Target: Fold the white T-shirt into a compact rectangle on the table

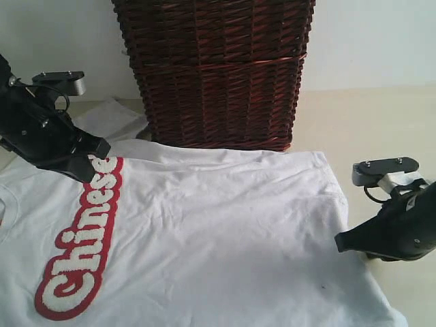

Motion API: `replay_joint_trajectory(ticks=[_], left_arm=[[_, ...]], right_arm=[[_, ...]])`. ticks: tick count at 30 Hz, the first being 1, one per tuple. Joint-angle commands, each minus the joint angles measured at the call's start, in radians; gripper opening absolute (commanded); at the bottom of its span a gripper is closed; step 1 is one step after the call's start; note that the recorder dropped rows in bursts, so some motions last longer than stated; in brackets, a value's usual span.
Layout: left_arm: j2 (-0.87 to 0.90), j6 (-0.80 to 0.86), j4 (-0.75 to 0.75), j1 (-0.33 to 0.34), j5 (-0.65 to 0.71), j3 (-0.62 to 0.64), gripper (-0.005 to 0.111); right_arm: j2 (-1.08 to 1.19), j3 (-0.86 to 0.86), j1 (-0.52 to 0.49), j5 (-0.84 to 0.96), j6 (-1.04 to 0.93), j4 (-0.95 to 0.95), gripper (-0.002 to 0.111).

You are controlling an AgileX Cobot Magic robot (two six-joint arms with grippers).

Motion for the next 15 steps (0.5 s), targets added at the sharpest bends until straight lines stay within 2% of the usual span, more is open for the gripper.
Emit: replay_joint_trajectory(ticks=[1, 7, 11, 15], left_arm=[[-0.010, 0.002, 0.003, 0.002, -0.001, 0.001, 0.000], [-0.010, 0.002, -0.008, 0.002, -0.013, 0.001, 0.000], [-0.010, 0.002, -0.012, 0.002, -0.022, 0.001, 0.000], [-0.010, 0.002, -0.012, 0.002, -0.024, 0.001, 0.000]], right_arm=[[0.003, 0.012, -0.005, 0.052, -0.092, 0.083, 0.000], [-0.138, 0.020, -0.001, 0.119, -0.206, 0.227, 0.000], [-0.191, 0.068, 0.091, 0.090, -0.317, 0.353, 0.000], [-0.164, 0.093, 0.176, 0.040, -0.331, 0.355, 0.000]])
